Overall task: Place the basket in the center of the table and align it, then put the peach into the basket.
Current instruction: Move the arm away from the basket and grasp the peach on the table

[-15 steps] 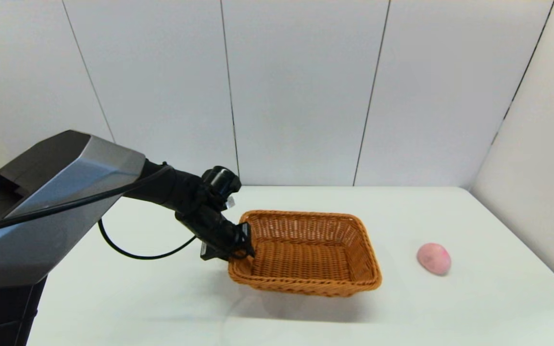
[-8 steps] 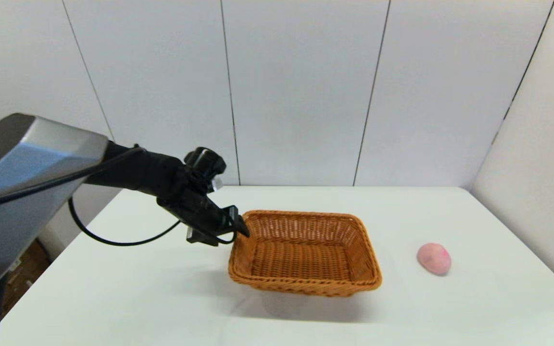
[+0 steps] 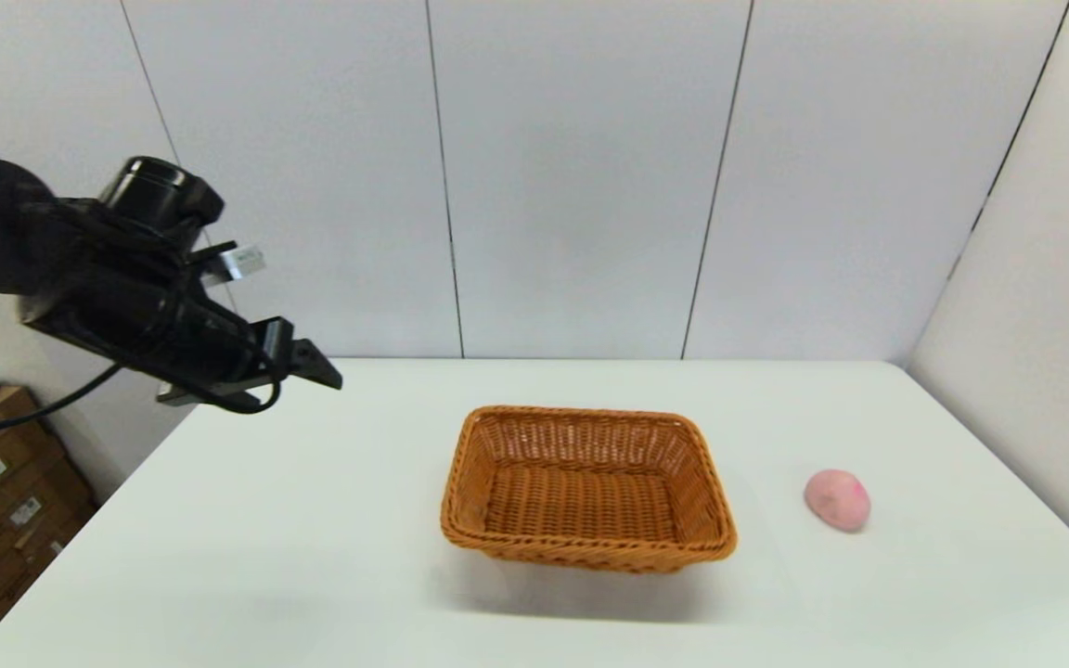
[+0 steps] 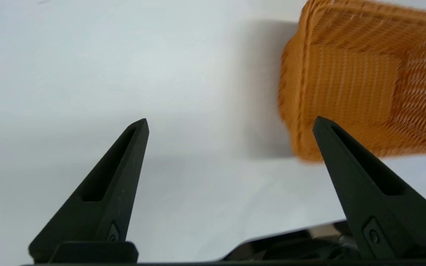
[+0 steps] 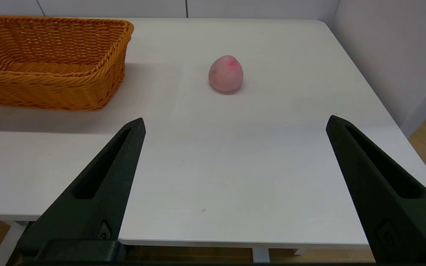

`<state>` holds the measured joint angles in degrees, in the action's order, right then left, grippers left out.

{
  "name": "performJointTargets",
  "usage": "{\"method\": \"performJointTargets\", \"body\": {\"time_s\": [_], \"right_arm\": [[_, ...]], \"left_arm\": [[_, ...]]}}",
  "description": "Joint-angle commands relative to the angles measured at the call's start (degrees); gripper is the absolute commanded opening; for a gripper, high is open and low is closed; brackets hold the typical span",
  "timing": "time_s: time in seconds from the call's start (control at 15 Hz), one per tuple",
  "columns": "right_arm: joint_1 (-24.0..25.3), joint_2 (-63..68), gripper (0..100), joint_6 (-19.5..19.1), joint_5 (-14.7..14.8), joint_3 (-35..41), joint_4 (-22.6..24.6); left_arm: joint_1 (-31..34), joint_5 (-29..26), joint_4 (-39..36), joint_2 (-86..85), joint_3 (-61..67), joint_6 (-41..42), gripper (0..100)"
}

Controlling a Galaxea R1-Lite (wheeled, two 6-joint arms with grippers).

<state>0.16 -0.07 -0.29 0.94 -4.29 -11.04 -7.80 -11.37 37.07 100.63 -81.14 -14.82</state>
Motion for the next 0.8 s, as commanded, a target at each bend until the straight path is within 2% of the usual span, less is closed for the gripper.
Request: {"method": "performJointTargets", "body": {"time_s": [0.07,0.4,0.67,0.8], "right_arm": [[0.0,0.0,100,-0.1,0.0,0.0,0.0],[0.1,0.0,100,-0.1,-0.1,0.0,0.1],[0.0,0.0,100,0.0,0.0,0.0,0.0],[0.0,0.0,100,0.0,0.0,0.0,0.0]], "left_arm": [[2.5,7.3,2.6,-24.4,14.9,2.0,100],[2.4,8.5,1.3,-45.6,30.8,2.0,100],[2.5,14.2,0.5,-61.6,43.5,0.7,100],[2.6,14.6,1.0,-68.0,45.5,0.6,100]]}}
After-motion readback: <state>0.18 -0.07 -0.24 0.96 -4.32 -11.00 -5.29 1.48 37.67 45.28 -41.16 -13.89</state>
